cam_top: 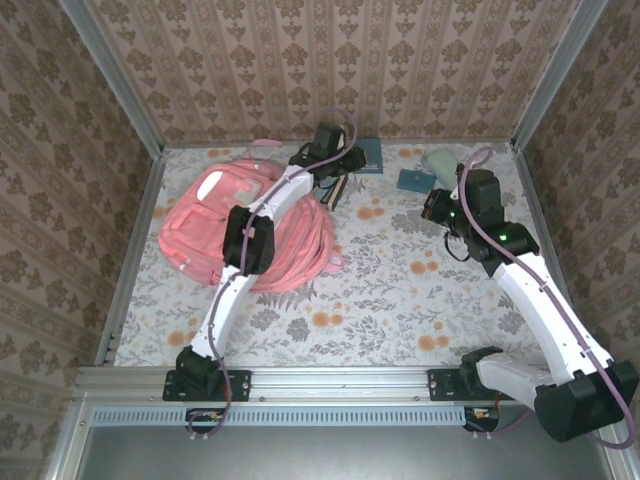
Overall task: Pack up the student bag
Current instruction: Adjust the book at the top-center of the table.
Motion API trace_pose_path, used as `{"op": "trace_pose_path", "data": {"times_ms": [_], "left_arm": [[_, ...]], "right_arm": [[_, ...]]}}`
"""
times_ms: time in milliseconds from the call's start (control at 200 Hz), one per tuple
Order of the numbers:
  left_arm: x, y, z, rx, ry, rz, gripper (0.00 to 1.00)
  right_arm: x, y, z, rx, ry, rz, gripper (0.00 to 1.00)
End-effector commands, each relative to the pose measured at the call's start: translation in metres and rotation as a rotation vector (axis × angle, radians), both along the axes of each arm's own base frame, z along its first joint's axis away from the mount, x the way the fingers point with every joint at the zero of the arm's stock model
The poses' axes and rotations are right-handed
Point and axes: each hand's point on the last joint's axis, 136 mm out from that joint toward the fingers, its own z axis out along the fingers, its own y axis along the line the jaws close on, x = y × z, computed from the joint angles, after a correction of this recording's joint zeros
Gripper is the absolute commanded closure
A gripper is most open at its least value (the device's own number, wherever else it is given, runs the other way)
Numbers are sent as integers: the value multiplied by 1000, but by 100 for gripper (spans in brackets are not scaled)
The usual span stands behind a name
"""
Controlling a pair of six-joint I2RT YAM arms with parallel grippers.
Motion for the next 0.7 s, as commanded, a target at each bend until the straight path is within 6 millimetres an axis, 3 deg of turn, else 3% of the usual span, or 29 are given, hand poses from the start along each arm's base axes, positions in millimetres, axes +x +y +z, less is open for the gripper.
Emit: {"op": "trace_pose_path", "data": {"times_ms": [0,215,335,450,550,695], "left_arm": [[14,-21,25,-156,-50,69,62],[24,-38,4,-314,-24,141,62],[27,-29,-22,-276,20,204,64],[33,-7,-41,-209,52,256,64],[40,11,-36,-195,21,274,63],[49,18,-20,-211,-50,255,61]], "right_arm": [[-14,-10,-19,19,63,-63,100],[-27,-14,-34,15,102,-80,100],[-30,-16,-39,9,113,-85,100],[-30,-18,-40,-5,115,-86,100],[-30,-18,-43,-11,120,-84,100],[-30,-17,-50,-14,138,-81,100]]}}
